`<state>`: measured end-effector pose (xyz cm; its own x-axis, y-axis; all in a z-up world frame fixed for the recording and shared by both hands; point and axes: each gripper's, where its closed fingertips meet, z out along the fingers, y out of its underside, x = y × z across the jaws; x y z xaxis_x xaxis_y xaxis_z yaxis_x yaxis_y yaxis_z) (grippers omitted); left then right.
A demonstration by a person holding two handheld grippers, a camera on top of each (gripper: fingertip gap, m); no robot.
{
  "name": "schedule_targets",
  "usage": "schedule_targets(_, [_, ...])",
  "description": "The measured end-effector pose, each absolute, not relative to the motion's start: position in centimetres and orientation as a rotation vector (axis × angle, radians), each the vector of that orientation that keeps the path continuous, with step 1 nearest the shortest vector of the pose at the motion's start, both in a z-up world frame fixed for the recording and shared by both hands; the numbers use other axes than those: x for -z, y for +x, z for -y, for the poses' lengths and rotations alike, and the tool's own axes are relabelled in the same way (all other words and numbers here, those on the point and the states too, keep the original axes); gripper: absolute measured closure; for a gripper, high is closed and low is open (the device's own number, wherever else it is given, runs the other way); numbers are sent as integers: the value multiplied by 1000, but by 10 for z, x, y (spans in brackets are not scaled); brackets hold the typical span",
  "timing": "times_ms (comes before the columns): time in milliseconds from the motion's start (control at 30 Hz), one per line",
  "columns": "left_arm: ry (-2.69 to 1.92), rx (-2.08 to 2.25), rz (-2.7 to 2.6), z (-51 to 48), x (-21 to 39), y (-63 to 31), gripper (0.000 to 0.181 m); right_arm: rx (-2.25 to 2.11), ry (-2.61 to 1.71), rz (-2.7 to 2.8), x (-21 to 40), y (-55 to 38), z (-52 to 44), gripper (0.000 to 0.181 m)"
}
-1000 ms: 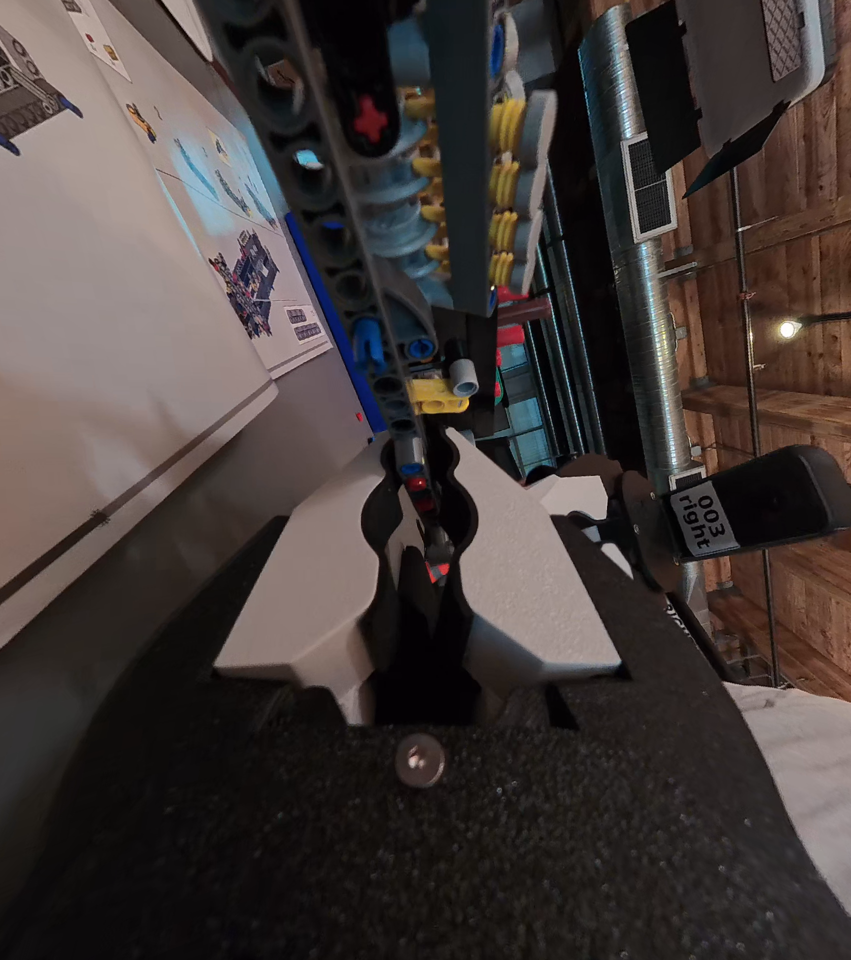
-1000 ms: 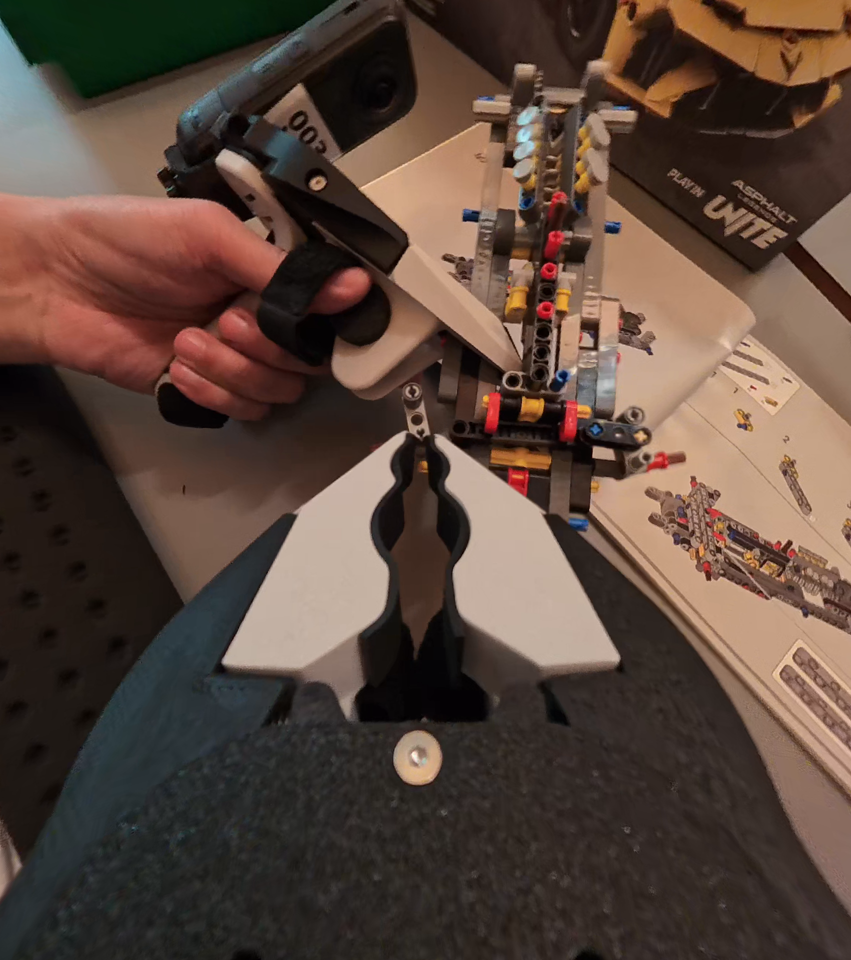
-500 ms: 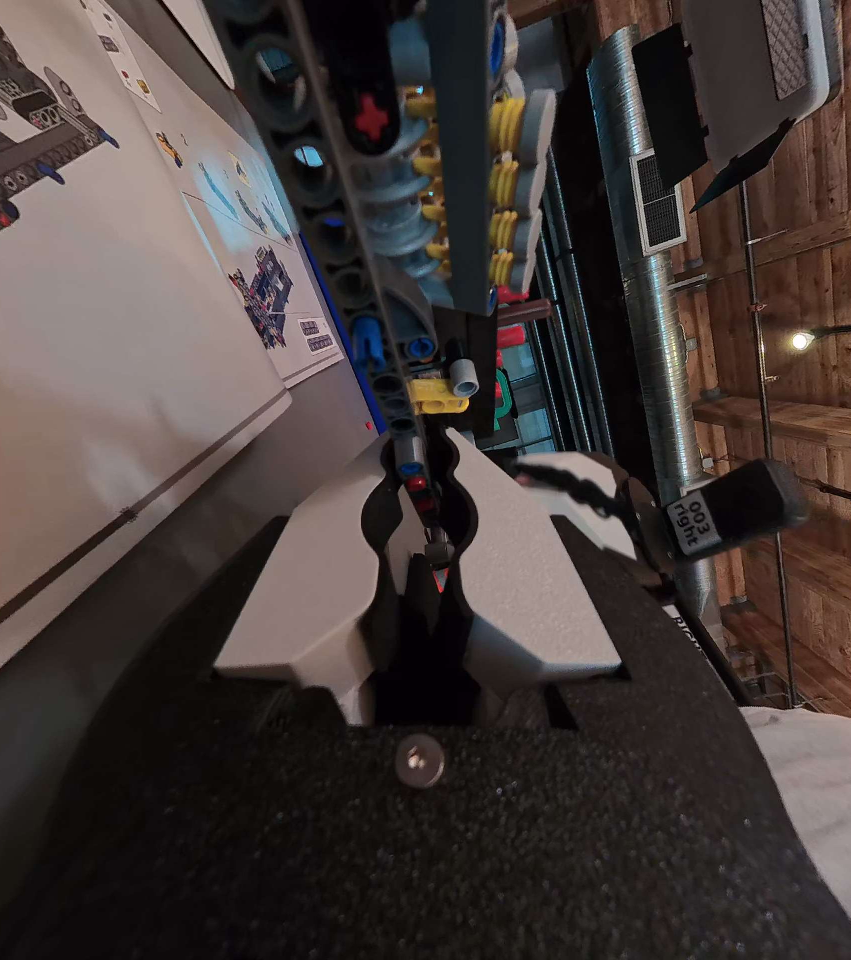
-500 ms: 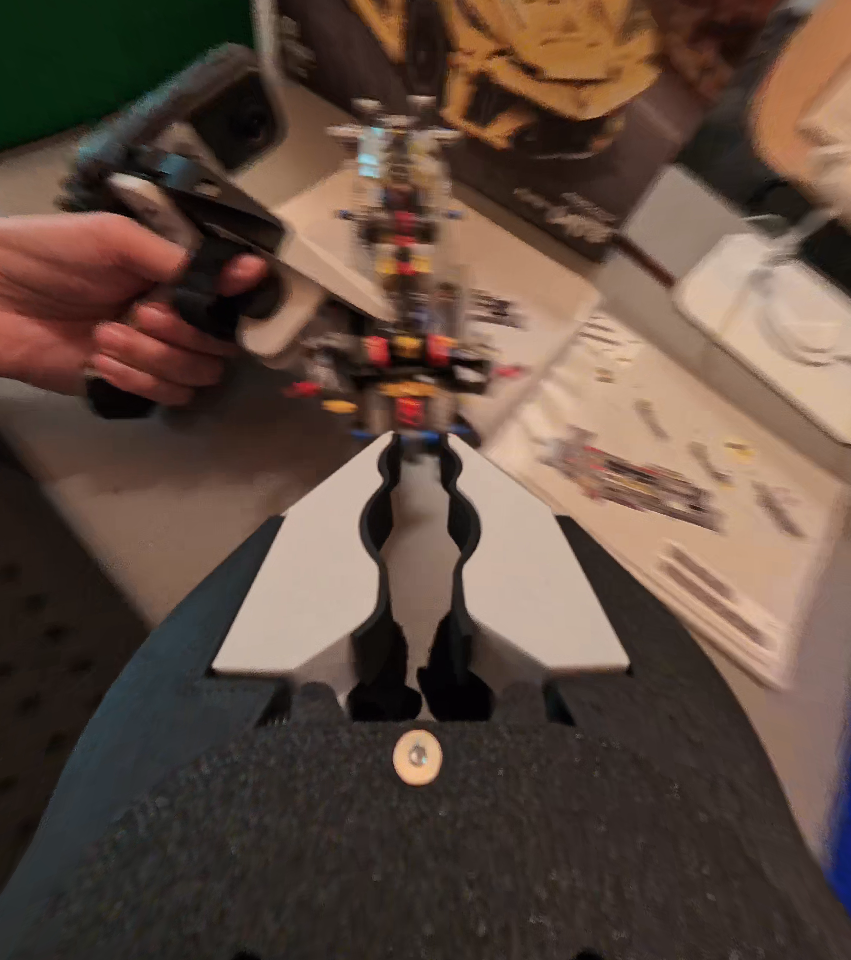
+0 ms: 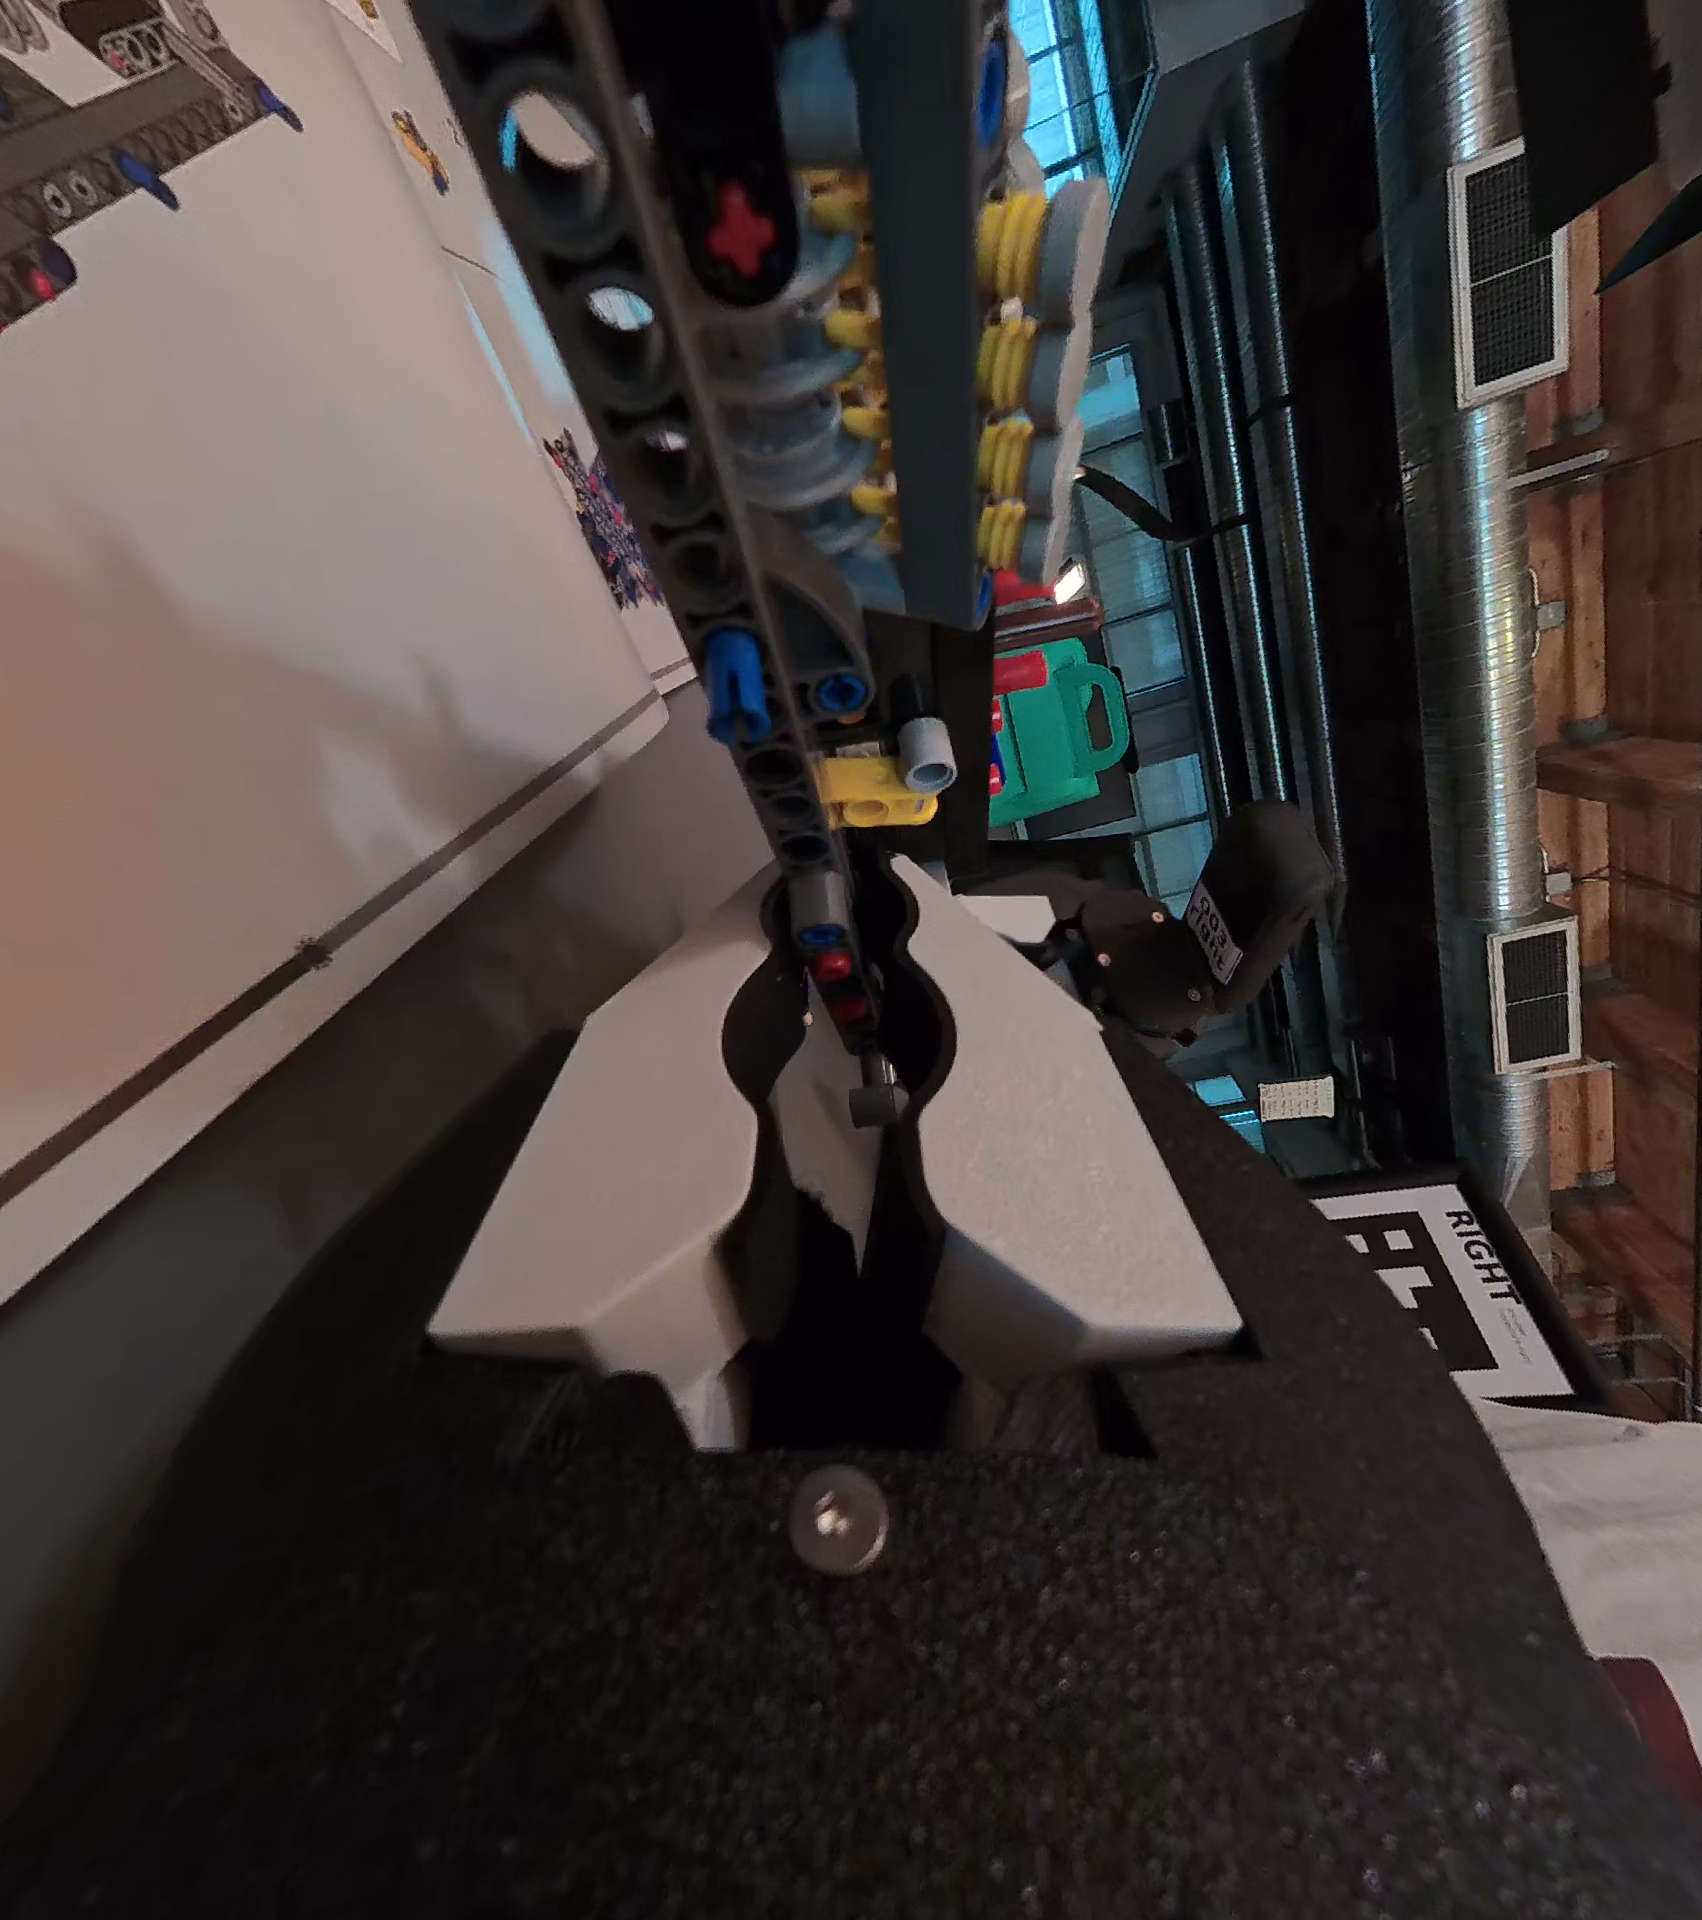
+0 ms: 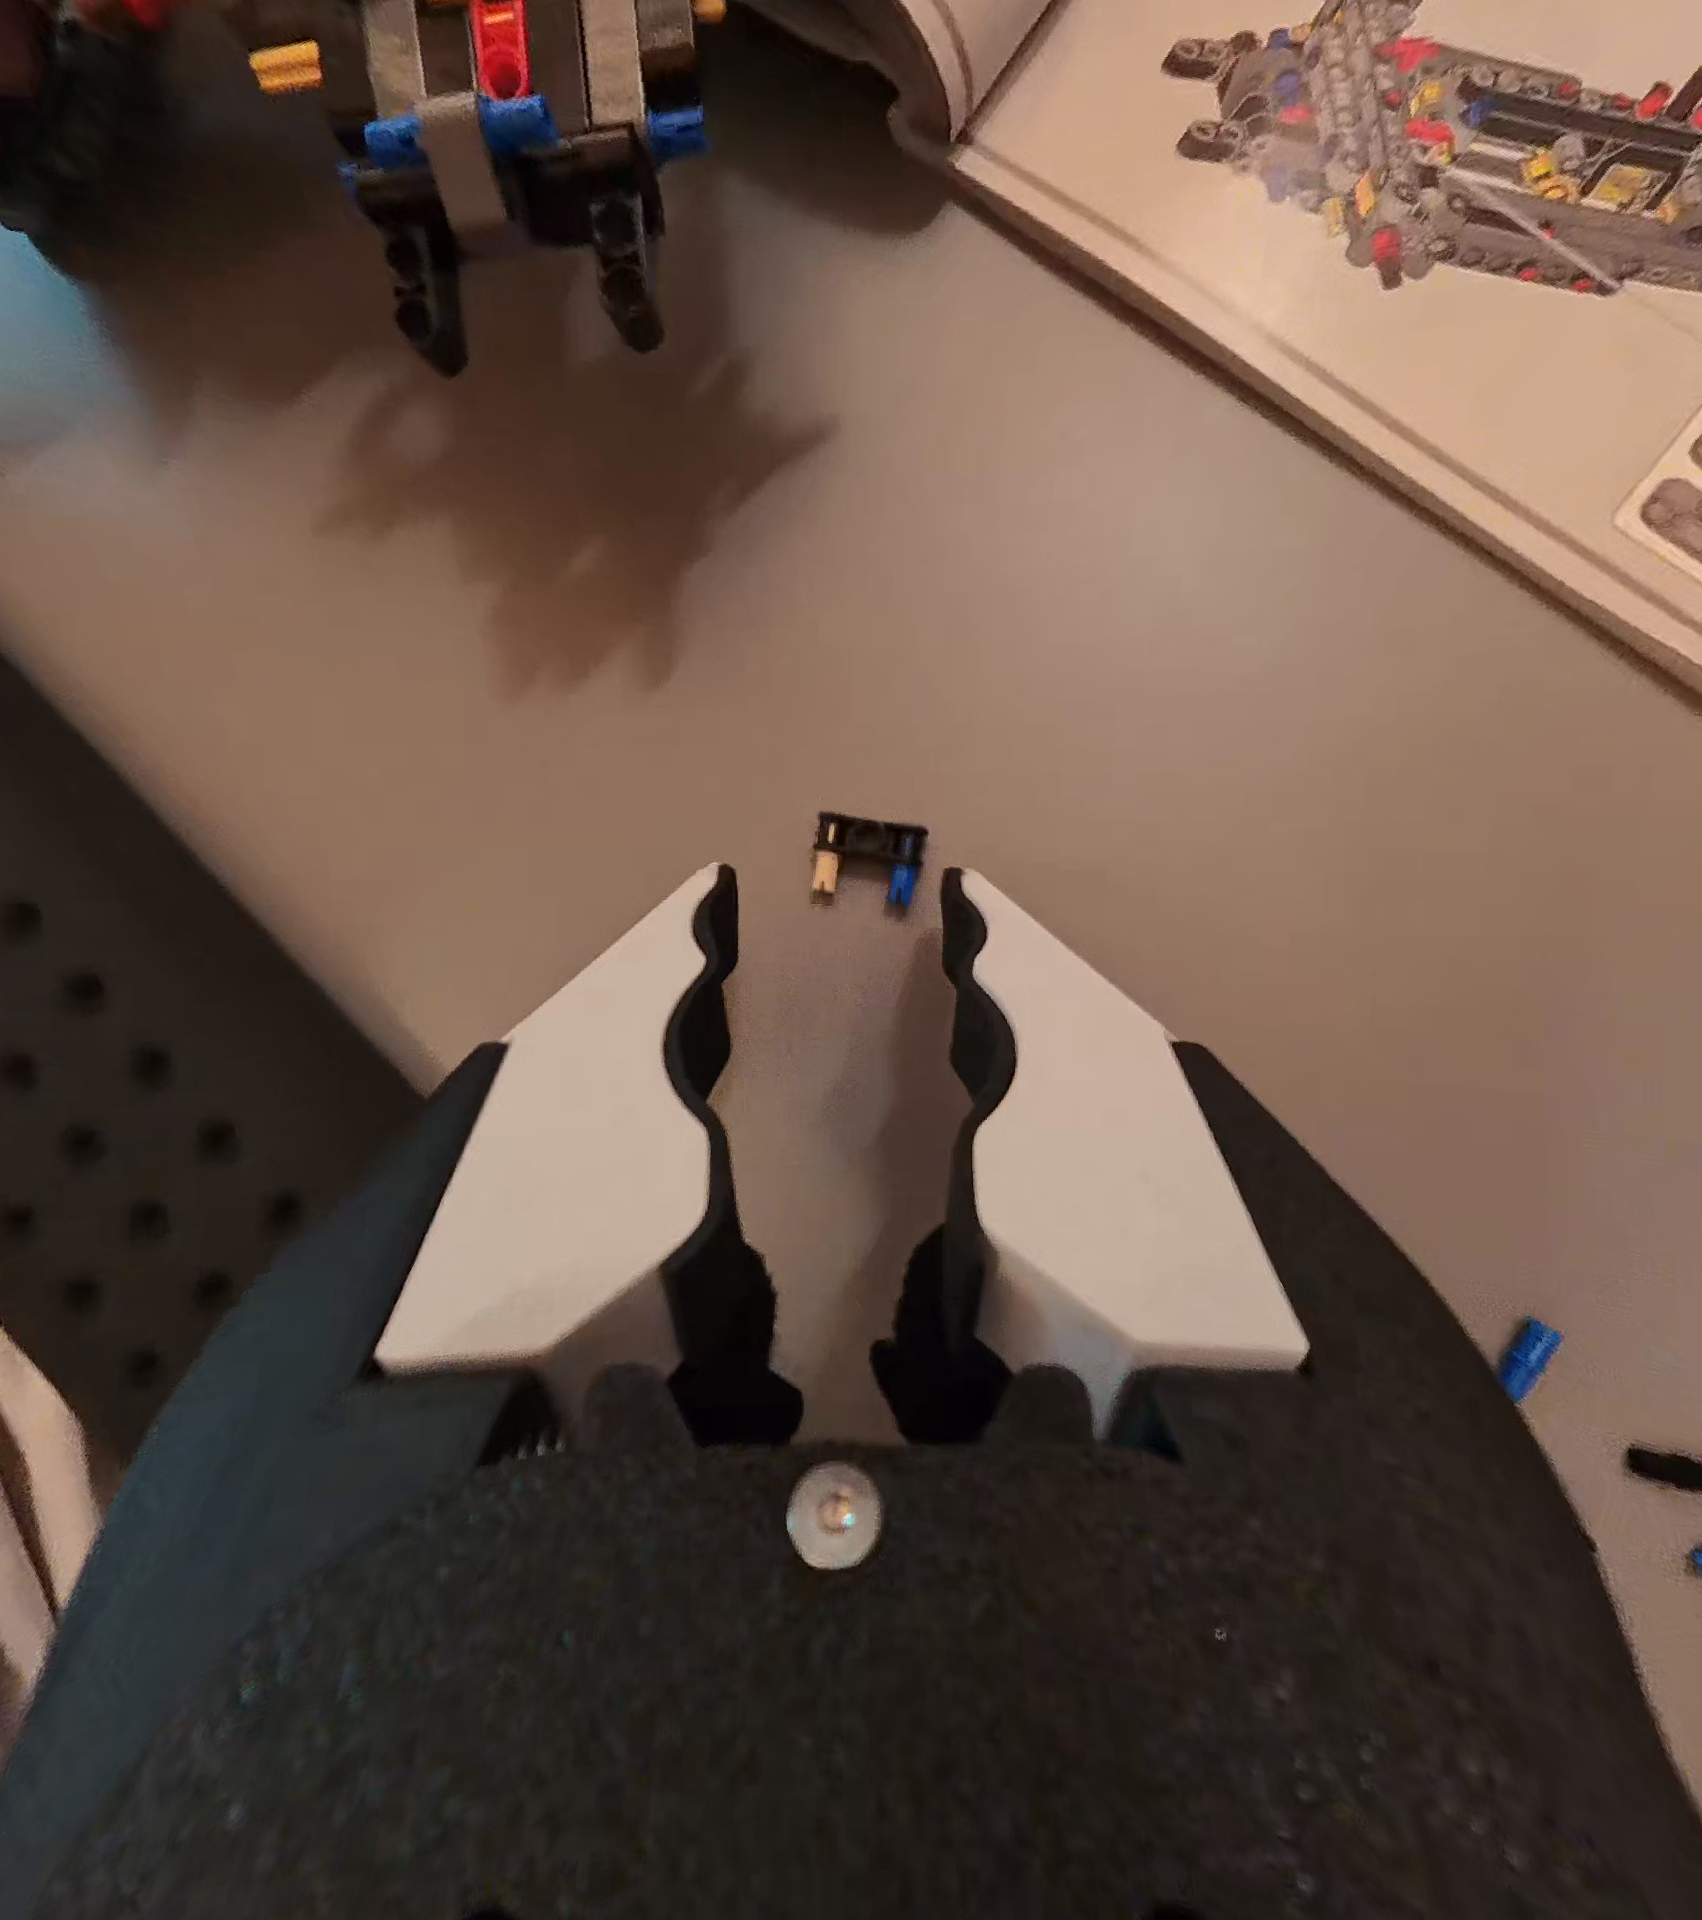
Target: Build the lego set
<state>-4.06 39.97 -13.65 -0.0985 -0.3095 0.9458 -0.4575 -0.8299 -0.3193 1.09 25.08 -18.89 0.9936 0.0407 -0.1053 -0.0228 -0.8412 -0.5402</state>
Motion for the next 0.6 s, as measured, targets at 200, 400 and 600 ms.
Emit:
schedule_targets(200, [2025,-2082,856,-400,135,-41,175,-64,-2712,21,205,9,-253,142])
schedule_targets(400, [2026,-2077,861,-398,134,-42,174,-13,-2747,62,209,14,-258,159])
schedule_targets(600, [2011,-2055,884,-385,134,-42,174,-76,-2540,39,174,5,-279,160])
